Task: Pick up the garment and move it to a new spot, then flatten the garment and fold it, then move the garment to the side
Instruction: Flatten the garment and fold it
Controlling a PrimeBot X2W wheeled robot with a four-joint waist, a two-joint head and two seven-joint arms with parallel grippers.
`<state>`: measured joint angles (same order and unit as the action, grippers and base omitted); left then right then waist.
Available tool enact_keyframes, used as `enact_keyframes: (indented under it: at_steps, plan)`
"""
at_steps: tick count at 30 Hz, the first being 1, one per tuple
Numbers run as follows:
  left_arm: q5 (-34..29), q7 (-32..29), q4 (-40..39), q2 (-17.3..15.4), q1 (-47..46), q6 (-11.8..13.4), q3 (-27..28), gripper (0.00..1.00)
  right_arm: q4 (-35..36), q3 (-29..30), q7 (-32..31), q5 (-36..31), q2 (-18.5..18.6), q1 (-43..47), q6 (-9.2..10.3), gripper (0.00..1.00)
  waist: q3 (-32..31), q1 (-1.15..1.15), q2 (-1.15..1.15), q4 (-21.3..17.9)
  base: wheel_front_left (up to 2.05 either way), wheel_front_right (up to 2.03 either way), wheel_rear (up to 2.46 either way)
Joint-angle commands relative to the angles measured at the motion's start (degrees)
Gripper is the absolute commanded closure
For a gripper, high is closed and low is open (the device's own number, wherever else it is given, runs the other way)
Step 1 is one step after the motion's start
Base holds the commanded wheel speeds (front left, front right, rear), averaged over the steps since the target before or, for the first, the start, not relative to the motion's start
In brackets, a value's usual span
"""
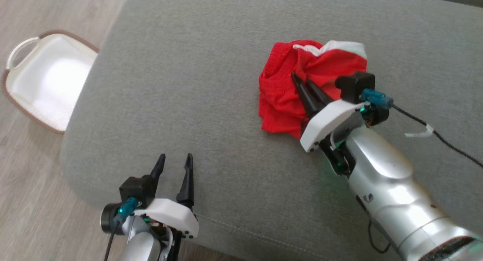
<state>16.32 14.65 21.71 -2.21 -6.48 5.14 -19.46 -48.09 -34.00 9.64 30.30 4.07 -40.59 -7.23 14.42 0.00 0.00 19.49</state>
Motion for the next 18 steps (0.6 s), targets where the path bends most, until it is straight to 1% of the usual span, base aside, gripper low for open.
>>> enact_keyframes:
  at_steps: [1,2,3,4,8,11,14,18]
  plan:
    - [0.4,0.3,-1.9,-0.7,-2.2,0.5,1.5,0.00,1.2,-0.9,0.4,-0.1,-1.2,-1.8,-0.25,1.00,0.1,0.00,0.00,0.7,0.00,0.00,0.00]
    - [0.5,0.3,-1.9,-0.7,-2.3,0.6,1.3,0.00,0.7,-1.0,0.4,-0.2,-1.2,-2.2,-0.25,0.65,0.1,0.00,0.00,1.1,0.00,0.00,0.00]
    - [0.7,0.3,-1.9,-0.7,-2.3,0.7,1.2,0.00,0.2,-1.2,0.3,-0.4,-1.2,-2.5,-0.25,0.22,0.1,0.00,0.00,1.5,0.00,0.00,0.00]
    - [0.7,0.3,-1.9,-0.7,-2.3,0.7,1.1,0.00,-0.1,-1.5,0.3,-0.6,-1.2,-2.6,-0.25,0.00,0.2,0.00,0.00,1.9,0.00,0.00,0.00]
    - [1.0,0.3,-1.8,-0.7,-2.0,1.0,1.3,0.00,-1.9,-3.0,-0.2,-1.6,-1.2,-2.7,-0.25,0.00,0.2,0.00,0.00,2.7,0.00,0.00,0.00]
    - [1.3,0.3,-1.9,-0.7,-1.7,1.0,1.4,0.00,-3.2,-3.8,0.3,-3.9,-1.2,-2.7,-0.25,0.00,0.4,0.00,0.00,3.1,0.00,0.00,0.00]
    - [1.4,0.3,-2.1,-0.7,-1.7,1.0,1.4,0.00,-3.4,-4.4,1.2,-5.4,-1.2,-2.5,-0.25,0.00,0.6,0.00,0.00,3.2,0.00,0.00,0.00]
    - [1.3,0.3,-2.3,-0.7,-1.9,1.1,1.1,0.00,-3.0,-6.0,0.6,-6.1,-1.2,-1.9,-0.25,0.00,0.5,0.00,0.00,2.9,0.00,0.00,0.00]
